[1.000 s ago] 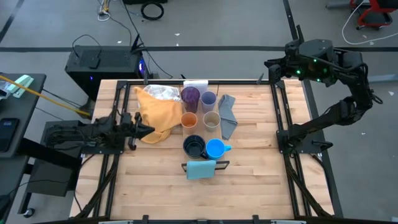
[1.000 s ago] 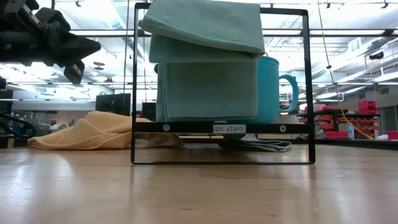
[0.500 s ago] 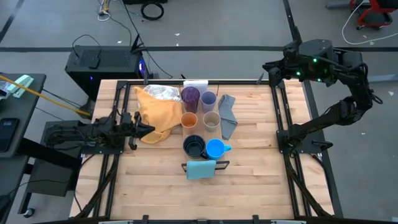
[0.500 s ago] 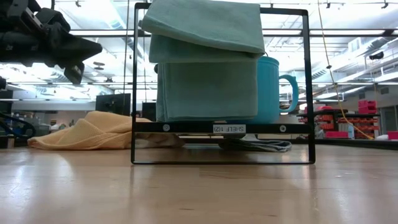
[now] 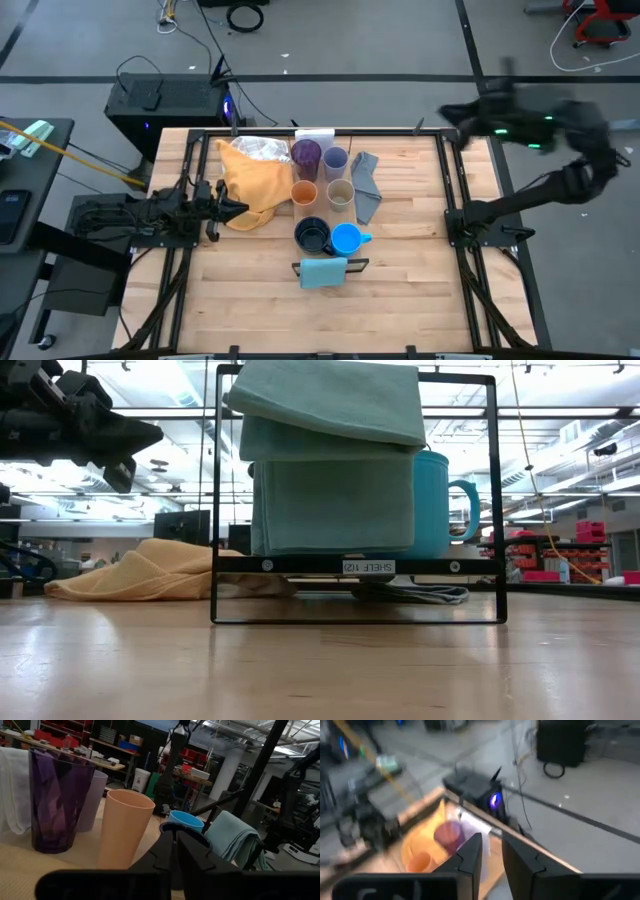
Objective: Stack small to large cups/mugs on shelf
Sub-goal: Return to Home Position
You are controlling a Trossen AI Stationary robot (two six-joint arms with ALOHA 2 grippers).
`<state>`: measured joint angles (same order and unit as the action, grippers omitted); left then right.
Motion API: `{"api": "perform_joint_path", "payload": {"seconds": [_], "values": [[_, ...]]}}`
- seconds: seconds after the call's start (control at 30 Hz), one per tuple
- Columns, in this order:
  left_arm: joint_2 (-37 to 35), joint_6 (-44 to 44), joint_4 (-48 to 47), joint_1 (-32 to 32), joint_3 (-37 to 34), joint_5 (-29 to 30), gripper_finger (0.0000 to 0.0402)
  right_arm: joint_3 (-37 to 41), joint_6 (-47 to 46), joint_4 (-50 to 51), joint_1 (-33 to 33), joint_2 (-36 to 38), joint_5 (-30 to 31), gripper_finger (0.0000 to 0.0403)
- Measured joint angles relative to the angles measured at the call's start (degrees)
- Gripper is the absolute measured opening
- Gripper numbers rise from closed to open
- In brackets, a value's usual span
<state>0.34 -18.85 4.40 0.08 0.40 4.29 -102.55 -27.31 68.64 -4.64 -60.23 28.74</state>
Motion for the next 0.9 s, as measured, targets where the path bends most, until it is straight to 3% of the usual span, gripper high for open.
{"api": "perform_joint_path", "payload": {"seconds": [0.27,0.53,0.9], "values": [[0.0,0.0,0.0,0.0,0.0,0.0,0.0025,4.1,1.5,1.5,1.1,18.8,2.3,0.0073],[0.0,0.0,0.0,0.0,0.0,0.0,0.0036,17.0,4.2,0.3,1.0,34.1,-2.7,0.0066],[0.0,0.0,0.0,0.0,0.0,0.0,0.002,33.4,5.0,-4.3,1.0,54.9,-9.9,0.0059]]}}
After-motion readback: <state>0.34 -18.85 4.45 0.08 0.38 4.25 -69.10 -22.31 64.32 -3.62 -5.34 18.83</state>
